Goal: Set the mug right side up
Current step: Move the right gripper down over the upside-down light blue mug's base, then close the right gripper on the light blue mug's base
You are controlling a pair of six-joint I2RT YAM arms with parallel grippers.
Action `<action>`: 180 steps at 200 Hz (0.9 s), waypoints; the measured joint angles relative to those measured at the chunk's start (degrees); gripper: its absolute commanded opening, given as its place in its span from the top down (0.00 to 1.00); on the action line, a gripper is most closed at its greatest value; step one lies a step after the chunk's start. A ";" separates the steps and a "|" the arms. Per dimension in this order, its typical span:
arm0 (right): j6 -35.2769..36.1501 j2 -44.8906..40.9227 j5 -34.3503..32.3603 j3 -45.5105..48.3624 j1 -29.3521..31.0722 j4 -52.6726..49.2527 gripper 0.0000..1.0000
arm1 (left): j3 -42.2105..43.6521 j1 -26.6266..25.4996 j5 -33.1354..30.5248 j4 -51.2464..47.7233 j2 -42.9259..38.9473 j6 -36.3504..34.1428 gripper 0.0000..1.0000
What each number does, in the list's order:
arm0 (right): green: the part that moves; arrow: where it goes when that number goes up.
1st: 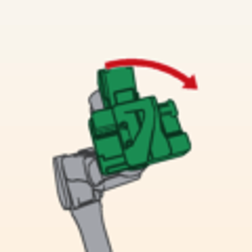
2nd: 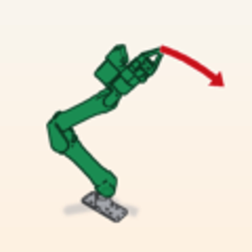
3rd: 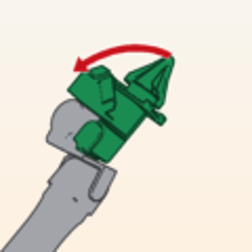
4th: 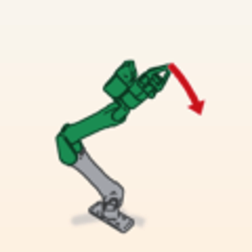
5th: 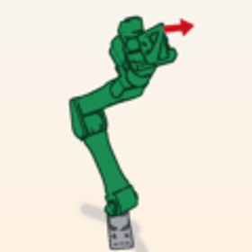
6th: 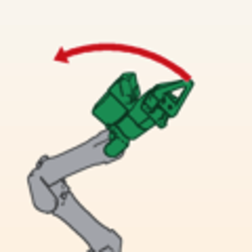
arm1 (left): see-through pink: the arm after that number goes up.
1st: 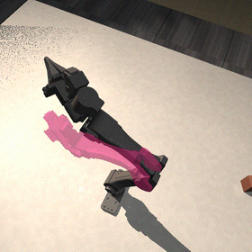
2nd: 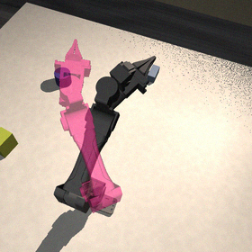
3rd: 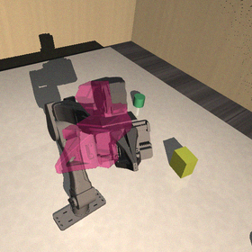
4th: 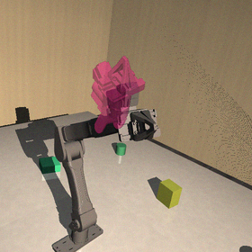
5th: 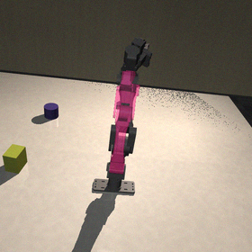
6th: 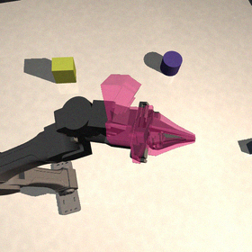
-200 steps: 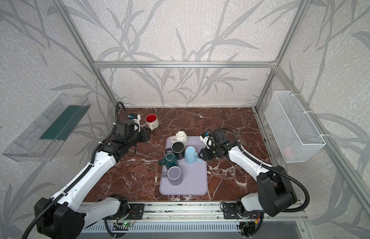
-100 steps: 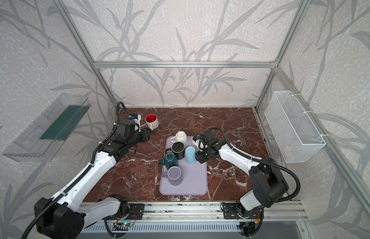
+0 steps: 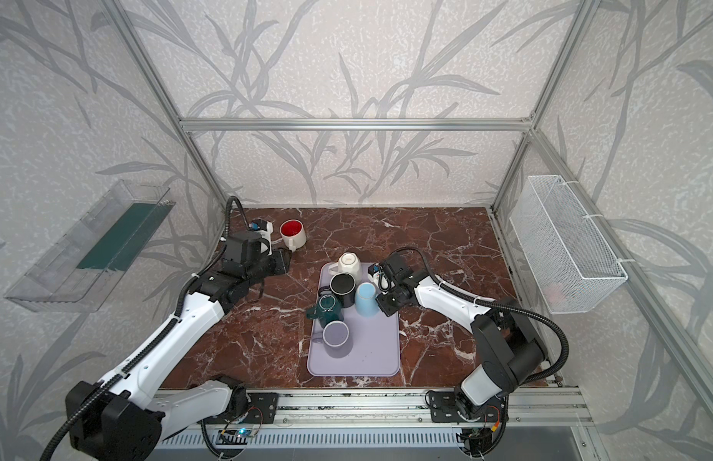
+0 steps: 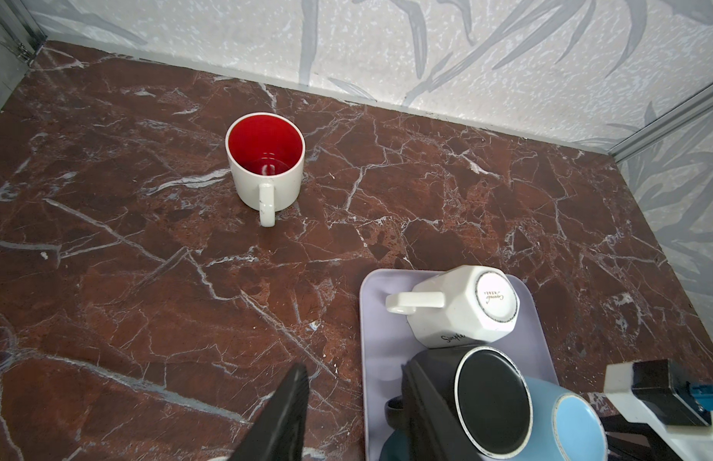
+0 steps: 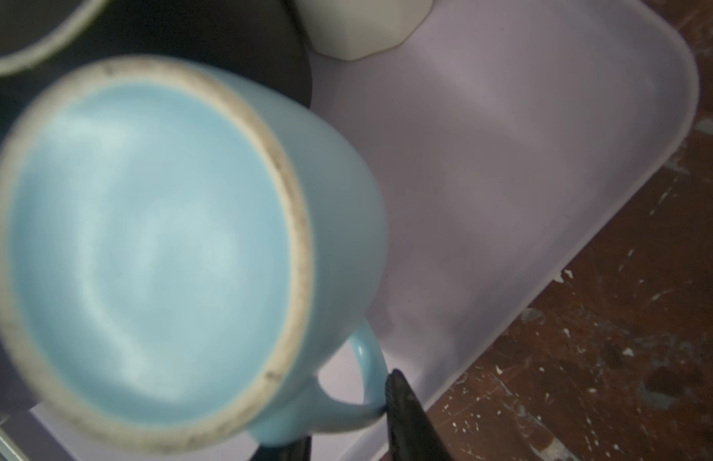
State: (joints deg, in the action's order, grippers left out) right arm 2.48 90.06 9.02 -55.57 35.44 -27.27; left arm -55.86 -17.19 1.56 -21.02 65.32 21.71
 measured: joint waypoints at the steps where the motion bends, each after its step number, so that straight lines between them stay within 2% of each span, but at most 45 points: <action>1: 0.00 0.02 0.00 0.00 0.04 0.02 0.75 | 0.00 0.00 0.00 0.00 0.00 0.00 0.58; 25: 0.00 0.07 0.42 -0.02 1.42 0.02 0.76 | 0.00 -0.09 0.00 -0.04 0.00 0.00 0.58; 55: -1.16 0.07 0.42 0.00 2.73 0.04 0.73 | 0.00 -0.35 0.00 -0.46 -0.50 0.02 0.58; 180: -7.30 3.78 -2.34 -4.35 3.54 -0.96 0.72 | 0.00 -0.70 -0.22 -1.33 -2.32 0.44 0.58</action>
State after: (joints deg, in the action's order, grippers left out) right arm -4.82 93.84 6.68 -59.92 38.98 -28.23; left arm -55.86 -17.89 1.34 -22.35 63.00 22.15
